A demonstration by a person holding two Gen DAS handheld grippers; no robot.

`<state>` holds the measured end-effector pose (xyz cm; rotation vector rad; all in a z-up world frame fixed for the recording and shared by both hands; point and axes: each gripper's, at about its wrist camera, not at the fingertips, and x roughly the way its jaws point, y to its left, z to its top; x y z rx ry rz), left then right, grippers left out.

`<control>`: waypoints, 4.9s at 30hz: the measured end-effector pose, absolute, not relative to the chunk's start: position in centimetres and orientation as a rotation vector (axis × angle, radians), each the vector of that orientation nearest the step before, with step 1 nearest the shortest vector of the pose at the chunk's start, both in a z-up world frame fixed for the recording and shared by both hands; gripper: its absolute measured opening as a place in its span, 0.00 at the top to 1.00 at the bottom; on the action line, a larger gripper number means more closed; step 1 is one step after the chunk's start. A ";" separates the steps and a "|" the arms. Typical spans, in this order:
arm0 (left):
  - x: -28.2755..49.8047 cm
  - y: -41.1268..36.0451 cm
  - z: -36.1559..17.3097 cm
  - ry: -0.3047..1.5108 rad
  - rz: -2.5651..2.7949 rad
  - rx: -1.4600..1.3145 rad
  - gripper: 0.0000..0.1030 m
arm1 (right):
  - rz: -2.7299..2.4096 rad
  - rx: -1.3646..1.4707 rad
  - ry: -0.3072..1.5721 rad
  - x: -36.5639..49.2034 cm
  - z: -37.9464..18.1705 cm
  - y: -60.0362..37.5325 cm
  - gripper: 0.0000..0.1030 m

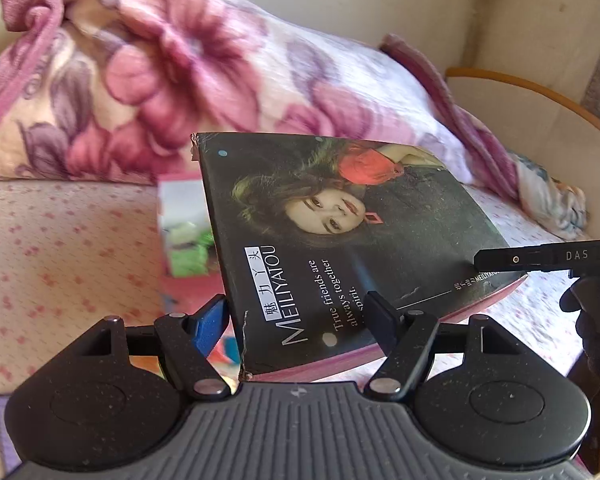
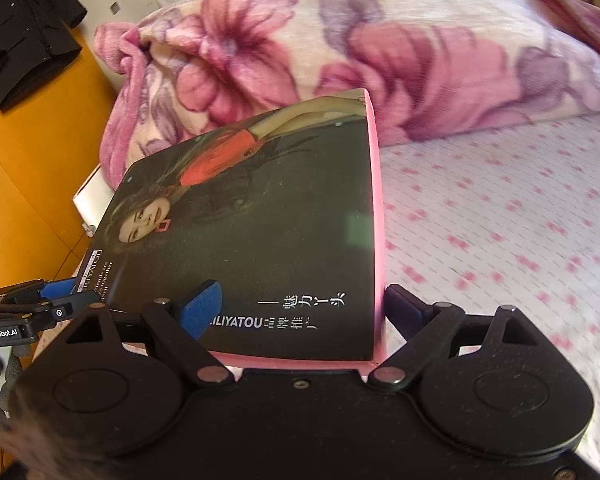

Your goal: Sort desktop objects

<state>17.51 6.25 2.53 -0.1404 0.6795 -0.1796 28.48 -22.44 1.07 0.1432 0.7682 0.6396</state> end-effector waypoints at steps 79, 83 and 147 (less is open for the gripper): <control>32.7 14.5 -5.8 0.726 0.019 -0.262 0.21 | 0.414 0.179 0.861 45.5 -4.8 -15.7 0.21; 30.1 13.7 -4.1 0.623 0.046 -0.181 0.21 | 0.424 0.102 0.835 42.1 -3.3 -15.5 0.19; -1.2 0.5 6.6 0.617 0.130 -0.058 0.11 | 0.379 -0.118 0.691 3.3 6.5 -18.1 0.02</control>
